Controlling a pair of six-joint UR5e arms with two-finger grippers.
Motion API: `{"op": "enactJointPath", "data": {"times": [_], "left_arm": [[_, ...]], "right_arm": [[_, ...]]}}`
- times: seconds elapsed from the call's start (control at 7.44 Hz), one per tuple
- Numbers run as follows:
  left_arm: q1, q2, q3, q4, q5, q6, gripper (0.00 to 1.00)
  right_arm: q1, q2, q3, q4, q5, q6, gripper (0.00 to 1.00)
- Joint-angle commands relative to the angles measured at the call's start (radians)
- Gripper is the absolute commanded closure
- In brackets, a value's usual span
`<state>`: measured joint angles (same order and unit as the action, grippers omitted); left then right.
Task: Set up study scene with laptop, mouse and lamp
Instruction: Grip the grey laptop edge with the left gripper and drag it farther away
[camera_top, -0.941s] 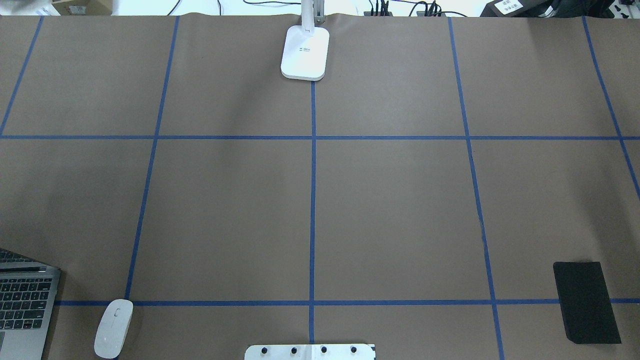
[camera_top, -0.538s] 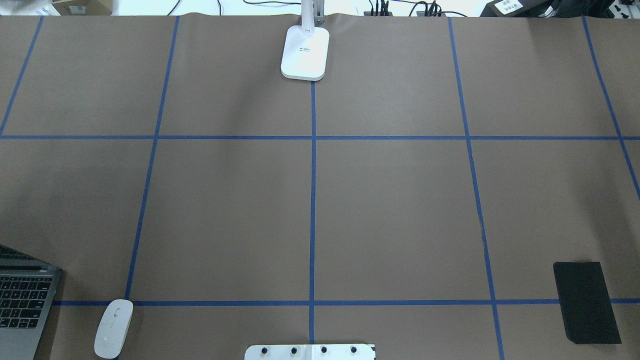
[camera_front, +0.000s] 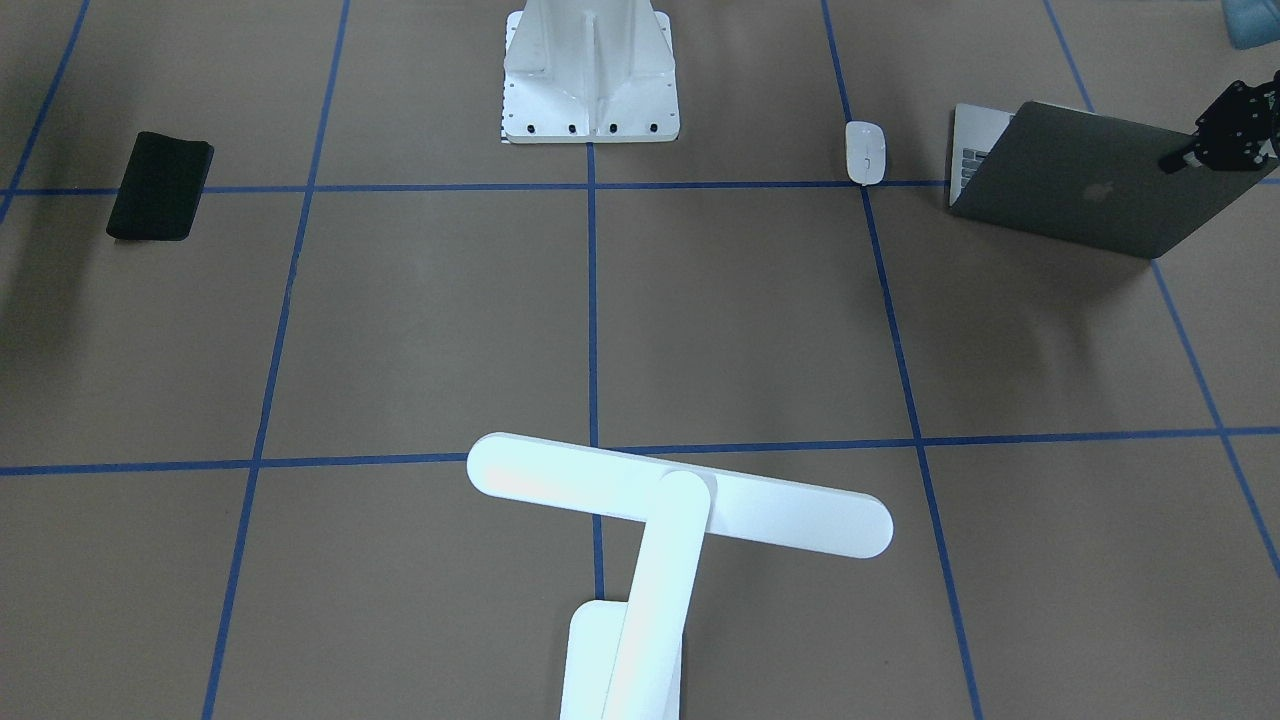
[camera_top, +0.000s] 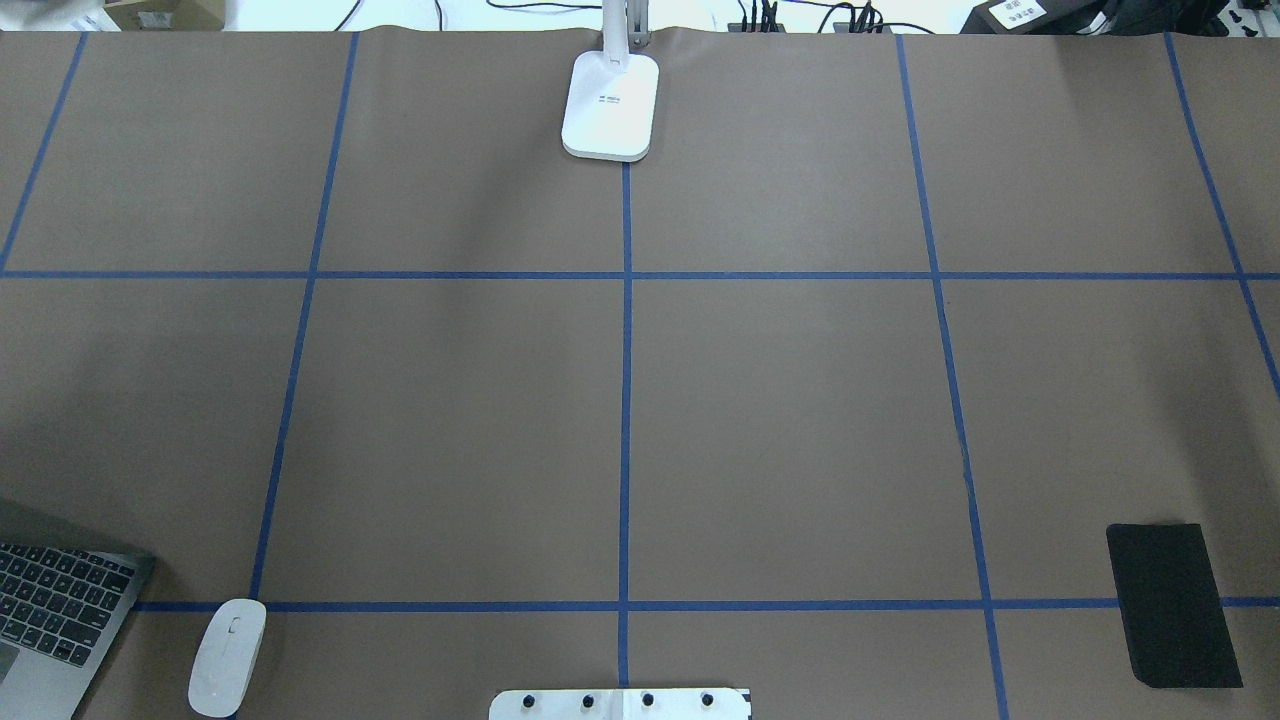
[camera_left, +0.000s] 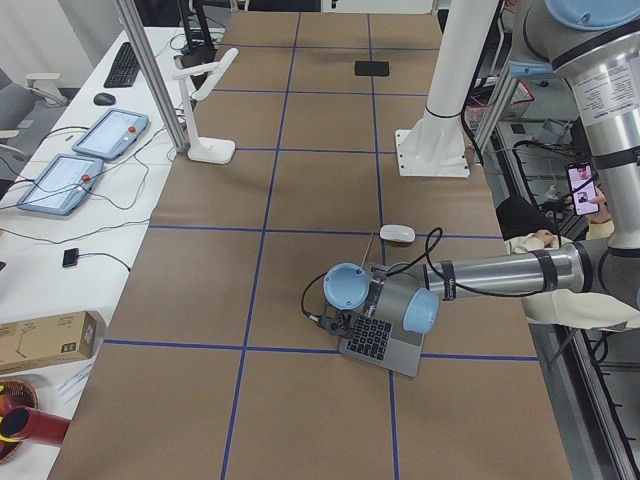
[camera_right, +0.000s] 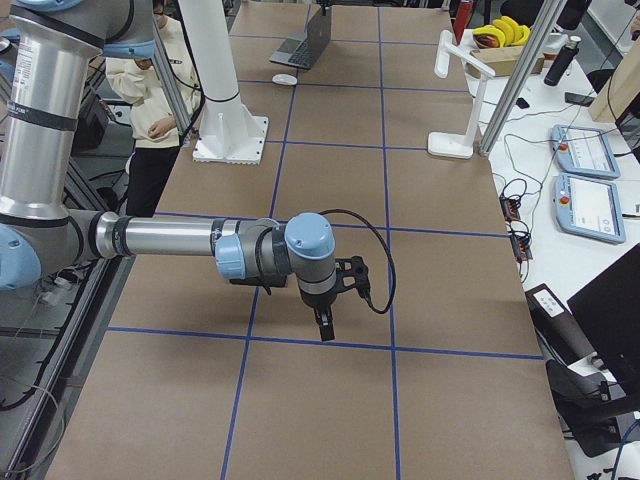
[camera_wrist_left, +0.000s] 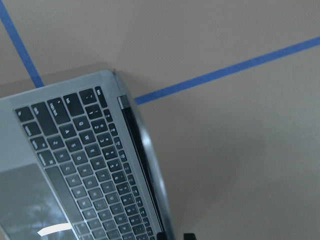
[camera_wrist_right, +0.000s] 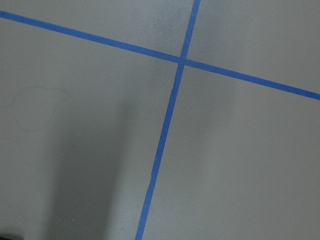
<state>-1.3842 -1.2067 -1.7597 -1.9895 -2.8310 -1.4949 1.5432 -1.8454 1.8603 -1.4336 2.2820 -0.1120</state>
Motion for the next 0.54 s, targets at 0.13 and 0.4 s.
{"op": "enactJointPath", "data": {"times": [0.13,0.4], "left_arm": [[0.019,-0.100,-0.006,0.110,-0.094,-0.007,1.00],[0.016,-0.180,-0.012,0.199,-0.123,-0.008,1.00]], "right_arm": [[0.000,0.000,-0.001,-0.001,0.001,0.000,0.00],[0.000,-0.003,-0.001,-0.001,0.001,0.000,0.00]]}}
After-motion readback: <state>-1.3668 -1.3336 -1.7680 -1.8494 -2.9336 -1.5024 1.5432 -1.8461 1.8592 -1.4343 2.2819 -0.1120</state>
